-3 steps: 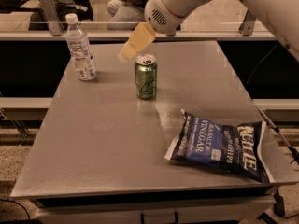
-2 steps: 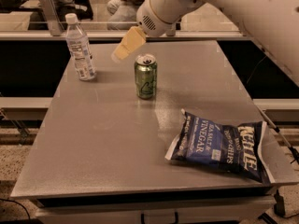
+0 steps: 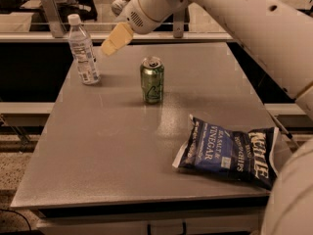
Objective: Knock blue plastic bottle over
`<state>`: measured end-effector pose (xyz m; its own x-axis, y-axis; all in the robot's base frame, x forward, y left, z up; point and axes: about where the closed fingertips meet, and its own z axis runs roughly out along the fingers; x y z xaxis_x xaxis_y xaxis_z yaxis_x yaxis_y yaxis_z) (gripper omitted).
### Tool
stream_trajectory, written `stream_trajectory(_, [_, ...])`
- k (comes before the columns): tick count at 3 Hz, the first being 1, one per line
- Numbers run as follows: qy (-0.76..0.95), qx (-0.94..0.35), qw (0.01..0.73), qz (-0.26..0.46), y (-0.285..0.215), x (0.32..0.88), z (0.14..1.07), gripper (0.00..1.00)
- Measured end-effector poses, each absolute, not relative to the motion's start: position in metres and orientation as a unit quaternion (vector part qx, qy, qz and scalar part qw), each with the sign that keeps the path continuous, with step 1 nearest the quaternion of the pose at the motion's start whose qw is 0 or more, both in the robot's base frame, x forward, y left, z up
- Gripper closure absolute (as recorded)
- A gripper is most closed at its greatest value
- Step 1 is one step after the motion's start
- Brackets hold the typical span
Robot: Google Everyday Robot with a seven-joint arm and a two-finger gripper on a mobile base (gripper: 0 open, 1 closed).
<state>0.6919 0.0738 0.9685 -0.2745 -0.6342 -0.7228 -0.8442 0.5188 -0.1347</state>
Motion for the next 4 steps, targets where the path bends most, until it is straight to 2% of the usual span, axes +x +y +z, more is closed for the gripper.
stream_trajectory(4, [0.748,-0.494,0.400,0.188,0.175,0.724,0.968,0.00])
